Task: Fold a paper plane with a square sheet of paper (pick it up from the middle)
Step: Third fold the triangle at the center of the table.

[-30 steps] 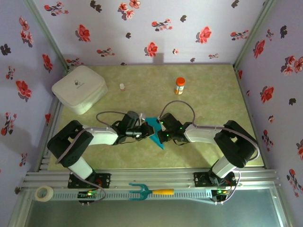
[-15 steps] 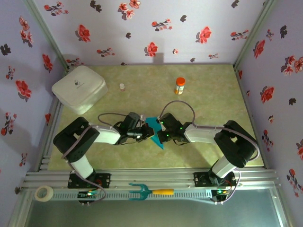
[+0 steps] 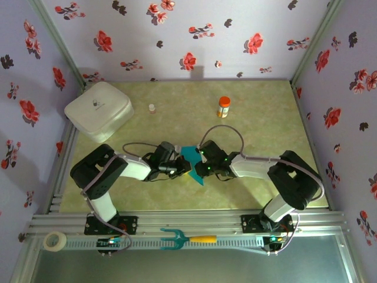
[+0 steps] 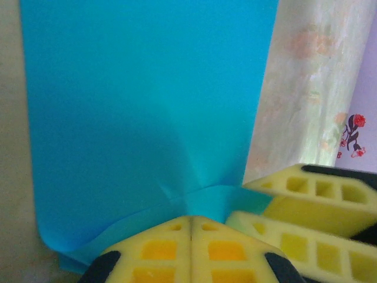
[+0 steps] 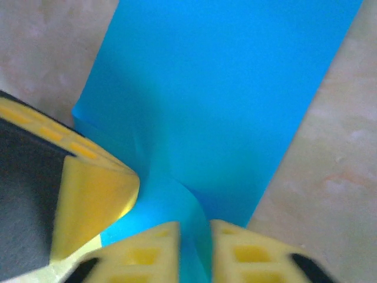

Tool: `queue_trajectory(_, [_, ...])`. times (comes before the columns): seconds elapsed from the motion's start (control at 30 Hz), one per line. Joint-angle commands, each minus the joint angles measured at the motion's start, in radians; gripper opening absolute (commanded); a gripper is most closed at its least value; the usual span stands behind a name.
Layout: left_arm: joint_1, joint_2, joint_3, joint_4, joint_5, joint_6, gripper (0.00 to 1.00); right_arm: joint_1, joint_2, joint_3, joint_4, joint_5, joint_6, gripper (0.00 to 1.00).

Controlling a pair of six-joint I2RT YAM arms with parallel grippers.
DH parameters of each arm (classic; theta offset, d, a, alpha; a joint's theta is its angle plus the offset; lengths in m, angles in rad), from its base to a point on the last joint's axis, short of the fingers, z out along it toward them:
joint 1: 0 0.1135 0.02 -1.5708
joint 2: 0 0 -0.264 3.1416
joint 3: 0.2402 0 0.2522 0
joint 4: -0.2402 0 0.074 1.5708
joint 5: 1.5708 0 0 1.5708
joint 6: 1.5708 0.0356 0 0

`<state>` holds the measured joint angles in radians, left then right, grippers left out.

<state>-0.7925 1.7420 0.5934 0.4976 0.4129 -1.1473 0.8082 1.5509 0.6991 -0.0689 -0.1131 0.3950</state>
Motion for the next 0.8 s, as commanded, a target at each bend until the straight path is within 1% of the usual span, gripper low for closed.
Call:
queue_trajectory(0.0, [-0.006,0.031,-0.014,-0.031,-0.011,0.007,0.00,-0.047,-0.085,0.035,-0.056,-0.045,0.081,0.35])
queue_trajectory(0.13, [-0.004,0.030,-0.014,-0.030,-0.012,0.009,0.00,-0.109,-0.149,0.035,-0.085,-0.175,0.172,0.42])
queue_trajectory(0.2, [-0.005,0.032,-0.012,-0.030,-0.011,0.011,0.00,-0.111,-0.162,0.025,-0.069,-0.243,0.212,0.42])
queue_trajectory(0.27, [-0.005,0.035,-0.010,-0.030,-0.012,0.011,0.00,-0.111,-0.156,0.005,-0.013,-0.335,0.280,0.37])
queue_trajectory(0.37, [-0.005,0.033,-0.012,-0.030,-0.013,0.012,0.00,-0.101,-0.136,-0.024,0.070,-0.426,0.382,0.19])
queue_trajectory(0.43, [-0.006,0.031,-0.015,-0.027,-0.014,0.012,0.00,-0.071,-0.122,-0.034,0.105,-0.438,0.401,0.11])
queue_trajectory(0.53, [-0.007,0.032,-0.014,-0.026,-0.013,0.014,0.00,-0.038,-0.072,-0.002,0.035,-0.418,0.385,0.03])
queue_trajectory(0.63, [-0.007,0.031,-0.014,-0.027,-0.013,0.016,0.00,-0.017,-0.030,0.016,-0.002,-0.386,0.369,0.01])
queue_trajectory(0.77, [-0.007,0.034,-0.014,-0.027,-0.011,0.019,0.00,-0.010,0.007,0.025,-0.010,-0.368,0.369,0.00])
